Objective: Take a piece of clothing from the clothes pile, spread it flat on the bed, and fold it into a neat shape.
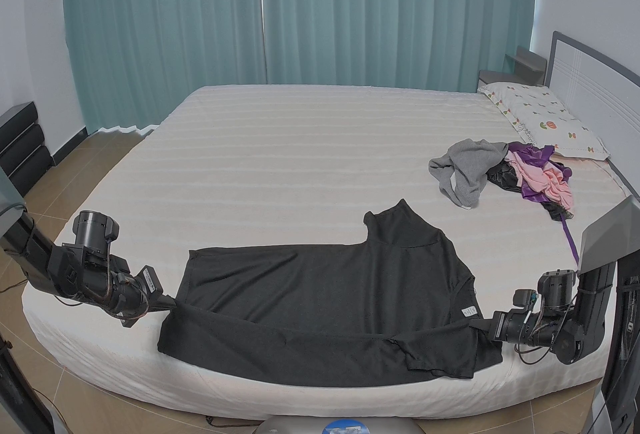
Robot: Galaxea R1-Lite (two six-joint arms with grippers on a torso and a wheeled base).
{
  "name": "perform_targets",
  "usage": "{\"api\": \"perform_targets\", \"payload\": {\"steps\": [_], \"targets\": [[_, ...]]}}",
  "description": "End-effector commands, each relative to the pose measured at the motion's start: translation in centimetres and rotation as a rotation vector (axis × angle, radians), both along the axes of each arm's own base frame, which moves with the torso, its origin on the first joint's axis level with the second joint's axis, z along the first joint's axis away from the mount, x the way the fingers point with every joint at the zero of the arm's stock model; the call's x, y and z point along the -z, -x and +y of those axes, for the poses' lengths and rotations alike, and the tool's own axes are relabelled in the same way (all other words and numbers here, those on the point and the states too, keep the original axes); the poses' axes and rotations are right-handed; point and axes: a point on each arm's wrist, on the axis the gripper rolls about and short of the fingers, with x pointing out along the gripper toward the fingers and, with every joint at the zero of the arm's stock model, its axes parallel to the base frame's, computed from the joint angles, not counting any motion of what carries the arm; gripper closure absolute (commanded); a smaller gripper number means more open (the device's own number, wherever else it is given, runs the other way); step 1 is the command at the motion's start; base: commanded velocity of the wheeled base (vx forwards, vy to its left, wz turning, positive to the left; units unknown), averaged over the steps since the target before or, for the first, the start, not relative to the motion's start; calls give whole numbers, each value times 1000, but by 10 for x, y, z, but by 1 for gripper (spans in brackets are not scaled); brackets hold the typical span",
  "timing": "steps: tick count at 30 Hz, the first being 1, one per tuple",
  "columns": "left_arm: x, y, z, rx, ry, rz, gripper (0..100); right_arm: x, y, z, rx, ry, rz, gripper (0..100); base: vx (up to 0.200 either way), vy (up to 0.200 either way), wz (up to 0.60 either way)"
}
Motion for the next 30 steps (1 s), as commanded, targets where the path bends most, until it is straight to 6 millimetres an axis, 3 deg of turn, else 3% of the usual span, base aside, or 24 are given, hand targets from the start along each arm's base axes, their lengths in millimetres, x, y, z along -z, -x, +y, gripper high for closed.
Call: {"api": "perform_targets", "payload": {"steps": [1,9,19,30], "targets": [[-5,4,1,-5,-1,-11,100,-10,4,-3,24,-19,-30,100,0,0,0],[-13,14,9,-34,-1,-1,100,-37,24,-3,42,-63,-93,100,0,0,0],[-8,32,12,-49,0,44,100,-63,49,-4,38,-113,-113,100,0,0,0],[-16,52,14,-68,5,30,100,-76,56,-4,40,-119,-116,100,0,0,0]]}}
